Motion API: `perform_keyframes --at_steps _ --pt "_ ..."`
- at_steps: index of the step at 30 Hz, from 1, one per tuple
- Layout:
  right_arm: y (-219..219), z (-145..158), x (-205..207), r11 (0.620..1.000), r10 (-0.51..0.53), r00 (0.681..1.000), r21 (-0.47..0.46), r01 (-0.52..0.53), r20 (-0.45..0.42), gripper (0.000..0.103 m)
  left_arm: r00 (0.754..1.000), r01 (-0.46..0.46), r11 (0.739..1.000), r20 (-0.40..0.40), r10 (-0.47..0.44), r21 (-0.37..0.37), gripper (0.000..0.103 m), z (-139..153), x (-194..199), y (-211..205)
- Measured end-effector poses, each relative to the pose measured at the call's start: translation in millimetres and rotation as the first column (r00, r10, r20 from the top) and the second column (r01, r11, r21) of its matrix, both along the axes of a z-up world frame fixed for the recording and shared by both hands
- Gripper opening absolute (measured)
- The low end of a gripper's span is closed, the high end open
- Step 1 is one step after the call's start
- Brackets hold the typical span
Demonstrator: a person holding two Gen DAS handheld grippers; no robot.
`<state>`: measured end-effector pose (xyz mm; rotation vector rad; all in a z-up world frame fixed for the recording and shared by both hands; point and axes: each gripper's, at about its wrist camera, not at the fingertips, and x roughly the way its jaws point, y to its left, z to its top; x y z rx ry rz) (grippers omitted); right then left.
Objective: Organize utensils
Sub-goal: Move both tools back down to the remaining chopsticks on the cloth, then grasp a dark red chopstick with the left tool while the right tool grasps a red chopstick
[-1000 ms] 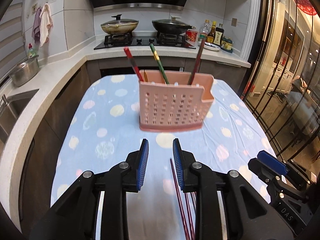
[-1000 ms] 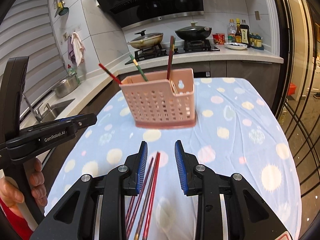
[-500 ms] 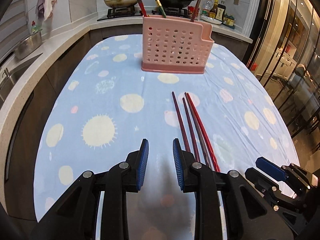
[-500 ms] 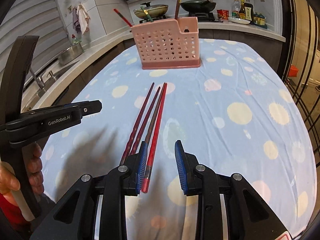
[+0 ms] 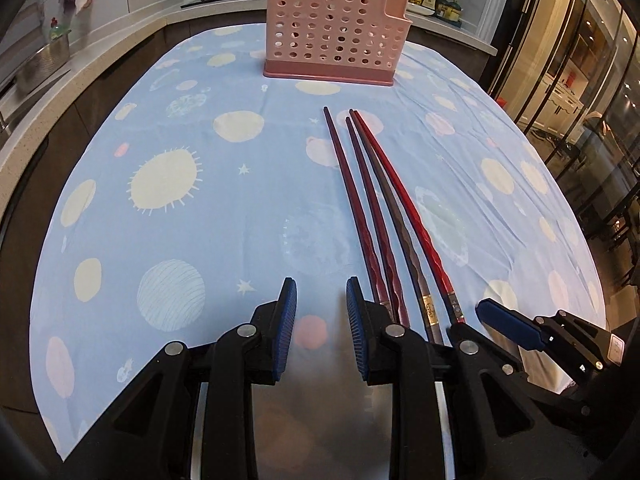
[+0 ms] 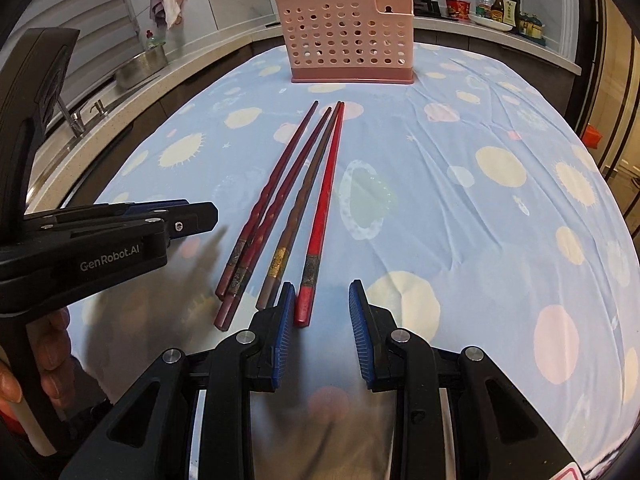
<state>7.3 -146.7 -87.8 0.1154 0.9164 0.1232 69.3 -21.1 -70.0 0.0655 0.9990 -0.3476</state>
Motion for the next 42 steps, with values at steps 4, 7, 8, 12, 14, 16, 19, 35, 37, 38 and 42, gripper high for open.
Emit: perform_keyframes --at_steps 4,7,8,12,14,16,19,35,37,38,42 --pt "-5 0 0 1.0 -0.016 1.0 -0.015 0.016 0.008 0.017 1.0 0.02 1.0 -0.001 -0.02 -0.006 0.031 -1 -3 -7" --pt "-12 -1 1 1.0 -0.029 1.0 -0.005 0.029 0.005 0.01 0.999 0.039 0.999 -0.008 -0.039 -0.003 0.031 -5 -5 -14" --pt "-13 -1 2 0.999 -0.033 0.999 -0.002 0.033 0.004 0.009 0.999 0.044 0.999 -0.011 -0.044 0.001 0.031 -6 -5 -16" --pt "-14 -2 2 0.999 -0.033 0.999 -0.002 0.033 0.004 0.008 0.999 0.049 0.999 -0.009 -0.049 0.003 0.031 -9 -5 -20" --pt "-14 -2 3 0.999 -0.032 0.999 -0.002 0.032 0.005 0.008 0.998 0.054 0.999 -0.012 -0.054 0.002 0.032 -10 -4 -21" --pt "-15 -2 4 0.999 -0.034 0.999 0.005 0.034 0.004 0.008 0.998 0.057 0.998 -0.012 -0.057 0.005 0.031 -10 -4 -22" --pt "-15 -2 4 0.999 -0.035 0.999 0.01 0.035 0.004 0.008 0.998 0.061 0.998 -0.011 -0.061 0.006 0.032 -11 -5 -22" --pt "-14 -4 0 1.0 -0.029 0.999 0.006 0.029 0.021 0.007 0.999 0.051 0.999 -0.007 -0.052 -0.018 0.017 -14 -19 -5" --pt "-14 -3 0 1.0 -0.028 0.999 0.004 0.028 0.023 0.007 0.999 0.042 0.999 -0.011 -0.043 -0.024 0.011 -14 -19 -2" --pt "-15 -3 0 1.0 -0.028 0.999 0.003 0.028 0.024 0.007 0.999 0.041 0.999 -0.013 -0.042 -0.027 0.008 -14 -18 0" --pt "-16 -2 -2 1.0 -0.028 0.999 0.009 0.027 0.022 0.007 0.999 0.047 0.998 -0.023 -0.048 -0.037 0.007 -13 -20 4"
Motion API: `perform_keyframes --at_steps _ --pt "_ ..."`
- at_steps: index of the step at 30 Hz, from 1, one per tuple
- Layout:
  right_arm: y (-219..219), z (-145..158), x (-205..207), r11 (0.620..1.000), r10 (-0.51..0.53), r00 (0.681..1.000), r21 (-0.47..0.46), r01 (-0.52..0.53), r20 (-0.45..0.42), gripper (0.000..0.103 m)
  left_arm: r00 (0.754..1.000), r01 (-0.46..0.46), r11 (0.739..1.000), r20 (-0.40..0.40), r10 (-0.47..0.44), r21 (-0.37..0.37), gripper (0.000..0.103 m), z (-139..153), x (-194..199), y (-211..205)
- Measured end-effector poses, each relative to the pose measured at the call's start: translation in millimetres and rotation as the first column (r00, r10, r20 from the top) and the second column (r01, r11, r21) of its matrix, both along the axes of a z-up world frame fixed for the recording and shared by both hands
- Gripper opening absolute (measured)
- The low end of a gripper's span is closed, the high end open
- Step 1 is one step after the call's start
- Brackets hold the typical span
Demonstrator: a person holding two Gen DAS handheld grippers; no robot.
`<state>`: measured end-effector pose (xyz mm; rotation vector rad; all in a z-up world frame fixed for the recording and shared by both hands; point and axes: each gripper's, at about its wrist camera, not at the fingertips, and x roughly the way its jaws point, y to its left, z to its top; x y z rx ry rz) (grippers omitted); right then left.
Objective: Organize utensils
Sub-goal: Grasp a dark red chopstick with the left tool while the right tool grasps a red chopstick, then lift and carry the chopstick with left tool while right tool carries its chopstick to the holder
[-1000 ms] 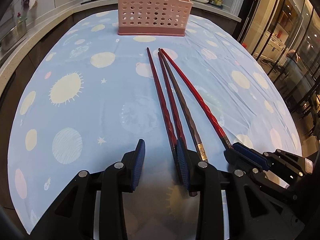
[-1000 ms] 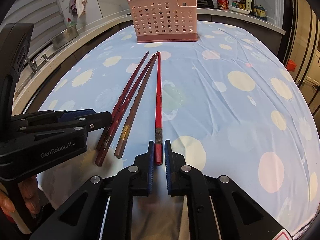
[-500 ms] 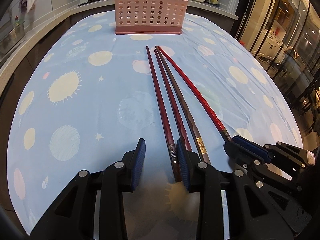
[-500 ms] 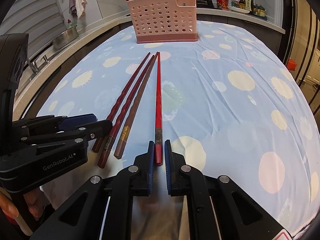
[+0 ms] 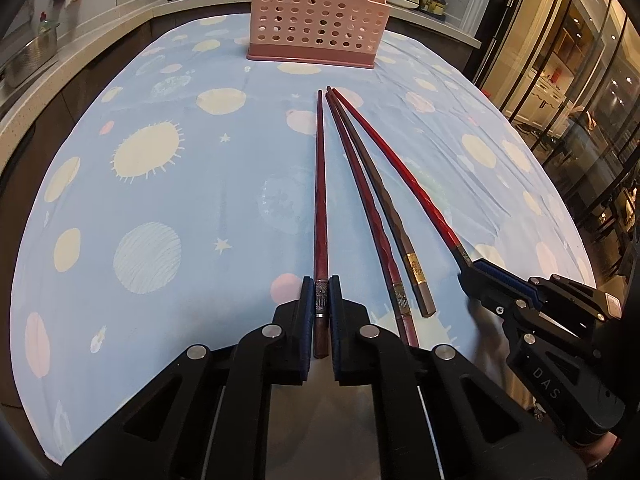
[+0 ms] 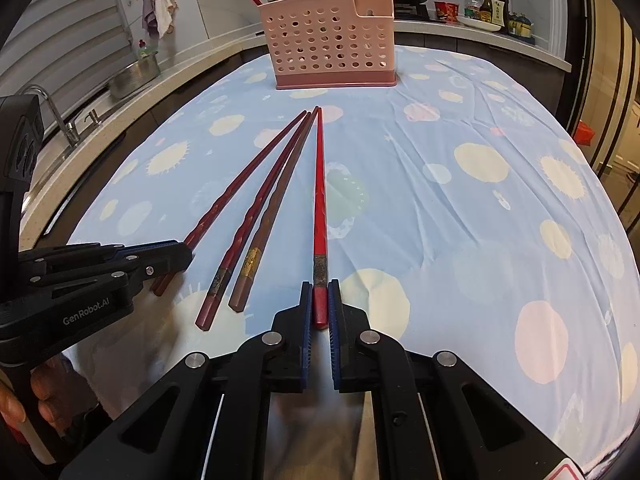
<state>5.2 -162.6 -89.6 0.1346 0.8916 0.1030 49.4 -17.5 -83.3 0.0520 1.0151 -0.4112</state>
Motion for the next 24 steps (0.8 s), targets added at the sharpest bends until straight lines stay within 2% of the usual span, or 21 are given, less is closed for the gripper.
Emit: perform_keyframes --at_steps 4,8,17,24 --pt "-6 7 -5 1.0 -0.012 1.0 0.02 0.012 0.01 0.007 1.0 0.001 1.0 -0.016 -0.001 -0.005 0.007 4 -3 2" --pt "-15 25 -11 0.999 -0.03 0.998 0.038 0.029 0.048 0.007 1.0 -0.009 1.0 0.003 0.009 -0.018 0.007 17 -7 7" --pt "-36 84 -12 0.996 -0.065 0.981 0.069 0.053 0.182 0.007 0.991 -0.036 0.998 0.13 0.043 -0.06 0.007 74 -4 19" --pt "-52 137 11 0.995 -0.077 0.95 0.079 0.055 0.301 0.007 0.97 -0.048 0.994 0.233 0.069 -0.093 0.007 121 21 23"
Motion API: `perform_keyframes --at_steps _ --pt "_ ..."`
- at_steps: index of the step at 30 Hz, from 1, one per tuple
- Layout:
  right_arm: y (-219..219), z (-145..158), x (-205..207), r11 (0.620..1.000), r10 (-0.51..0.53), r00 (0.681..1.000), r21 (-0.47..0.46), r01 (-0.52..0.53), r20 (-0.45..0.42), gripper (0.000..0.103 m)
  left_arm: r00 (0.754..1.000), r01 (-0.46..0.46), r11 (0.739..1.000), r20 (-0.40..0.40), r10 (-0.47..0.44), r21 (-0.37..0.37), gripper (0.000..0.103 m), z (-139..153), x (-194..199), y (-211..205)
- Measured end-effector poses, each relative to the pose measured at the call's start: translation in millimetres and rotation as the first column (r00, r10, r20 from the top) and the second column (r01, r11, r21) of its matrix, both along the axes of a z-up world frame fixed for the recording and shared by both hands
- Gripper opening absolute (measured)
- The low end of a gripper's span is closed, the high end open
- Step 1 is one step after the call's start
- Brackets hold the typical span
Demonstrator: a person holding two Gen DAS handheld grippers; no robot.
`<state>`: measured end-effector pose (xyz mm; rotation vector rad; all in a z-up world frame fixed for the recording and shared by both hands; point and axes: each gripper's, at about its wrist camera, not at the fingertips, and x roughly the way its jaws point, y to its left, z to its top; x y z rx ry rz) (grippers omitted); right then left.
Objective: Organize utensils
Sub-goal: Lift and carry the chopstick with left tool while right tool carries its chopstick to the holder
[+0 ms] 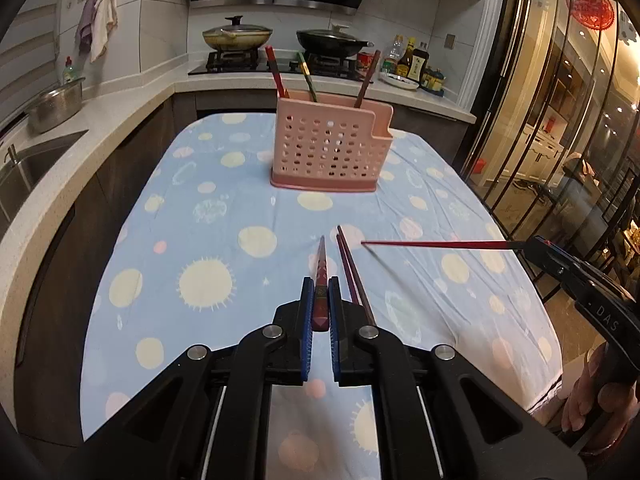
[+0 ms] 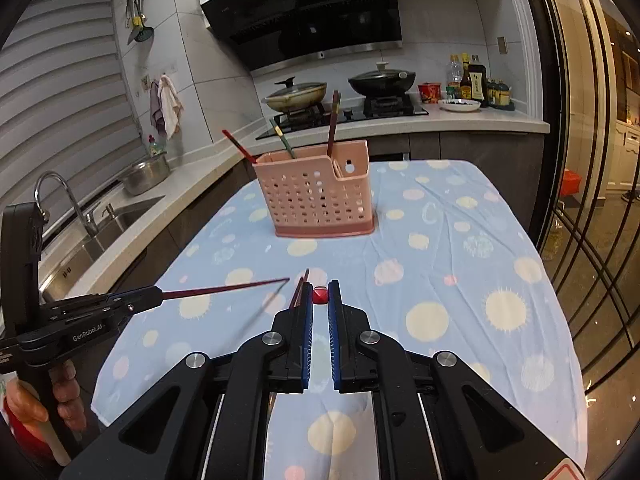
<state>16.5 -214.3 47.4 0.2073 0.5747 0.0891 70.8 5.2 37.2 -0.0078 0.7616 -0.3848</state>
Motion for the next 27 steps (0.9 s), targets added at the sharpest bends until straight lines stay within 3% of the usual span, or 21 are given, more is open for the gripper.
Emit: perform_keyframes --at_steps 14,27 --pt "-22 62 70 1.0 -0.011 0.992 0.012 0.01 0.124 0.007 0.992 -0.01 1.0 0.125 0.01 -0.007 0.007 58 72 -12" --pt "-39 127 140 0.999 -0.046 0.969 -0.011 0.051 0.243 0.007 0.963 -0.01 0.999 0.269 0.022 -0.043 0.007 133 125 -26"
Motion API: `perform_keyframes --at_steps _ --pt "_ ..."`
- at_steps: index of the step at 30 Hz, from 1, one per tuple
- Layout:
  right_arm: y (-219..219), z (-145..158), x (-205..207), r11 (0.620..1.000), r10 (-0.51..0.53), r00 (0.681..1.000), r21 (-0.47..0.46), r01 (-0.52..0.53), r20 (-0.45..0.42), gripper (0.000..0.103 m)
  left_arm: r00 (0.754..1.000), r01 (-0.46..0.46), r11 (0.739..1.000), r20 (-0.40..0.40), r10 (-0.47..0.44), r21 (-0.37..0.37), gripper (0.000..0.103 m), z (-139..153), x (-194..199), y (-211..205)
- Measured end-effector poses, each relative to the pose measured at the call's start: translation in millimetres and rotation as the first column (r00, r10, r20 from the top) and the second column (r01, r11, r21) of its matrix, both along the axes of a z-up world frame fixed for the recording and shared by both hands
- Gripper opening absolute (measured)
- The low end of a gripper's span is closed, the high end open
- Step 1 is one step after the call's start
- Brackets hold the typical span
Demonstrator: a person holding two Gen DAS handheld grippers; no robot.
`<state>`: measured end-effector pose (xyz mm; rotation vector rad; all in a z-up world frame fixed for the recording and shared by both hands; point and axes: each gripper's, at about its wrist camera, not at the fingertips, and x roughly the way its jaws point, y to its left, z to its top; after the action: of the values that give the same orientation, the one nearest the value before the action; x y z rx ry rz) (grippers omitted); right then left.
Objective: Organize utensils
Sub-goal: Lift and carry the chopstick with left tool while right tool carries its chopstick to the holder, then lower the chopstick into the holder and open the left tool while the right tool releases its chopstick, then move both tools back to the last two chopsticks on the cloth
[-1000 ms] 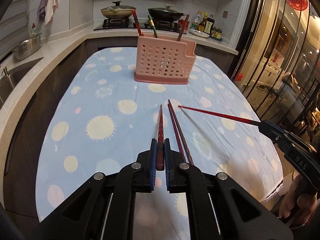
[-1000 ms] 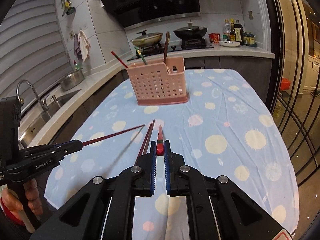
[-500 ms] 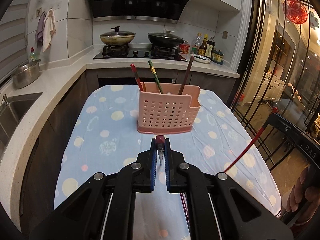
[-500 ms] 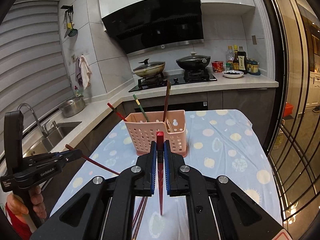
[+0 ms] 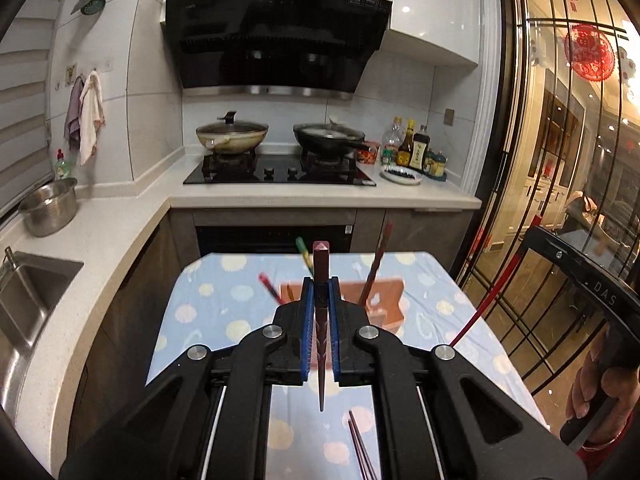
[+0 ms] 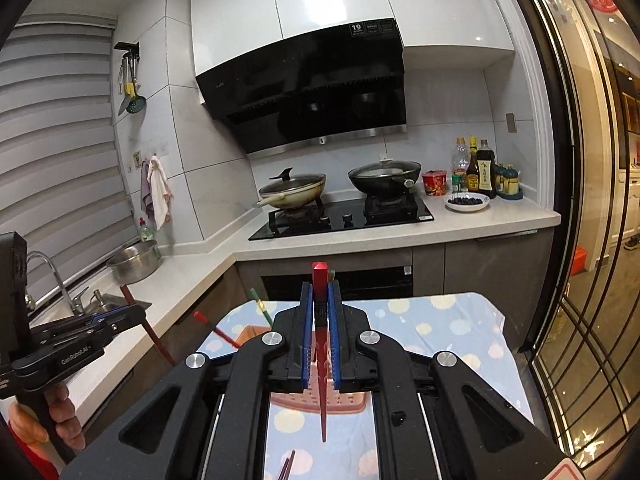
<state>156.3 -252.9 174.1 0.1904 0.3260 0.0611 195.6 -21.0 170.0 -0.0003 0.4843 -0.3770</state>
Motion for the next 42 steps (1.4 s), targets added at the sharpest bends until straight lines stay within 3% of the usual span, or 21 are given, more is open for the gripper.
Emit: perform_keyframes --at_steps 8,14,31,32,36,42 --pt "-8 32 51 0.999 -0.034 0.999 -0.025 0.035 0.033 0.007 0.998 0.012 1.0 0.062 -0.01 -0.028 0.007 45 43 -13" --pt "-9 29 91 0.999 -0.038 0.999 -0.035 0.038 0.001 0.007 0.996 0.001 1.0 0.084 0.001 -0.022 0.007 59 75 -23" --pt "5 -40 142 0.999 -0.008 0.988 -0.043 0.001 -0.156 0.01 0.999 -0.02 0.999 -0.049 0.022 0.029 0.007 0 128 -36" --pt "5 -41 142 0.999 -0.014 0.988 -0.044 0.007 -0.155 0.013 0.999 -0.028 0.999 -0.044 0.03 0.032 0.008 -2 128 -36" --pt "4 -41 139 0.999 -0.021 0.989 -0.035 0.016 -0.146 0.026 0.997 -0.055 0.998 -0.046 0.057 0.038 0.034 -9 129 -35" --pt "4 -40 130 0.999 -0.029 0.99 -0.038 0.024 -0.139 0.028 0.996 -0.068 0.997 -0.057 0.07 0.032 0.039 -12 127 -28"
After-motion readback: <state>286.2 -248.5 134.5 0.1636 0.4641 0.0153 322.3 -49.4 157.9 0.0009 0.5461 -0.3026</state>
